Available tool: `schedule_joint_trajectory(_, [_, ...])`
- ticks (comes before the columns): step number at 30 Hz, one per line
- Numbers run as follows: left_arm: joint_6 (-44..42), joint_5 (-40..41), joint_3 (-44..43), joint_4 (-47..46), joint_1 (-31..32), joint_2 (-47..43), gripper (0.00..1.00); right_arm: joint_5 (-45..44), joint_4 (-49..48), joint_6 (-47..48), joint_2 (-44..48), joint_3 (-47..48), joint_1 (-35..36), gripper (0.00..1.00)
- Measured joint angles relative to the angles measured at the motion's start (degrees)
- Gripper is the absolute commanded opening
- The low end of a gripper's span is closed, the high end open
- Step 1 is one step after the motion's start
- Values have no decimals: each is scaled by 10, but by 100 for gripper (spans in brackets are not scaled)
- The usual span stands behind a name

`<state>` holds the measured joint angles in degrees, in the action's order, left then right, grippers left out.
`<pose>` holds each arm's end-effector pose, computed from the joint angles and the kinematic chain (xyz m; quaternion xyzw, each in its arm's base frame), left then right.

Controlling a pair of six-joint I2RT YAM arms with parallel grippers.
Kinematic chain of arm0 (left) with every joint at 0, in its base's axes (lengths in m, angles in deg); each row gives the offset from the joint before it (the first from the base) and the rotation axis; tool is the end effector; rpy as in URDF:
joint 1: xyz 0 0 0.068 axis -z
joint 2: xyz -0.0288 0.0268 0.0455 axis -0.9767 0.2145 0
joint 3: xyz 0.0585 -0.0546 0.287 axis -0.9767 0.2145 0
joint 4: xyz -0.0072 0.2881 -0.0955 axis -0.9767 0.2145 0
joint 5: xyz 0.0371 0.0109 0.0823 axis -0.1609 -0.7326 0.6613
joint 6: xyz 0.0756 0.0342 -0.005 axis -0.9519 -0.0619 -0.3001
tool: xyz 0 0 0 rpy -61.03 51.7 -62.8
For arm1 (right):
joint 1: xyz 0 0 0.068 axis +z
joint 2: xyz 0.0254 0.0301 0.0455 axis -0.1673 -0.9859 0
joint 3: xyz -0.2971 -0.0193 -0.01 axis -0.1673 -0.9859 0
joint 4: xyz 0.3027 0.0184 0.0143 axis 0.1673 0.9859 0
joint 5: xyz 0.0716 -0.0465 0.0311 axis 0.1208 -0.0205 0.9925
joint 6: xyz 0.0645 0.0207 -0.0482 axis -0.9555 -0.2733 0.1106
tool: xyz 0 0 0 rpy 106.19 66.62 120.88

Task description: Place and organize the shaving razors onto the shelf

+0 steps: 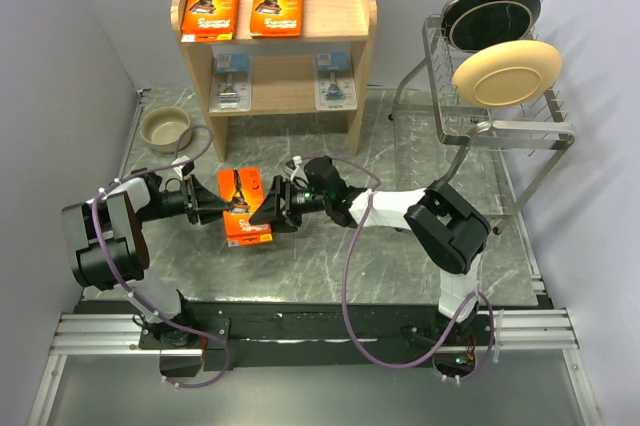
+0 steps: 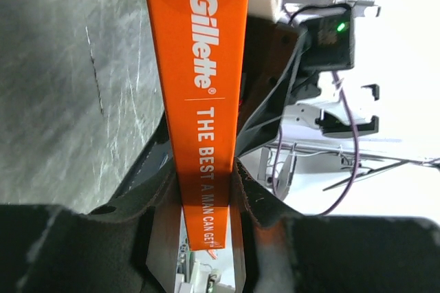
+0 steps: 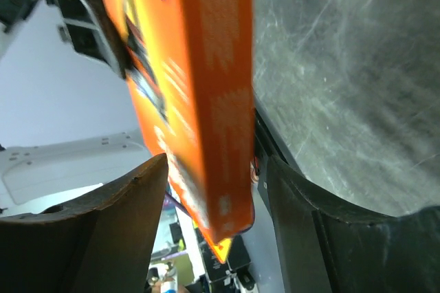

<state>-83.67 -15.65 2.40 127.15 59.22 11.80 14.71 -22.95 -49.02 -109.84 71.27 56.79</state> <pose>0.2908 0.0209 0.1576 -0.1171 0.7451 -0.6484 0.1036 0.2840 0.3753 0.1665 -0.0420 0.8034 0.5929 0.0354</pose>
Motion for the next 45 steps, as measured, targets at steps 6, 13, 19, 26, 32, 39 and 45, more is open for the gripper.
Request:
schedule_joint_trajectory(6, [-14, 6, -20, 19, -8, 0, 24, -5, -8, 1, 13, -25, 2, 52])
schedule_joint_trajectory(13, [-15, 1, -20, 26, -8, 0, 25, -4, -15, 6, 29, -31, 2, 54])
schedule_joint_trajectory(19, [-9, -3, -20, 25, -8, 0, 25, -5, -24, 3, 29, -31, 2, 50])
schedule_joint_trajectory(26, [1, -11, -11, 9, -13, 0, 46, 2, -33, -5, 29, -31, 2, 21])
schedule_joint_trajectory(32, [-13, -15, -11, 2, -14, 9, 99, 4, -17, 26, 45, -29, 0, 8])
schedule_joint_trajectory(39, [-25, -21, -15, 24, -20, 3, 99, 18, 86, 128, 123, 3, -27, 6])
schedule_joint_trajectory(45, [-148, -27, -45, 146, -30, -62, 100, 41, 192, 223, 196, 51, -64, 4])
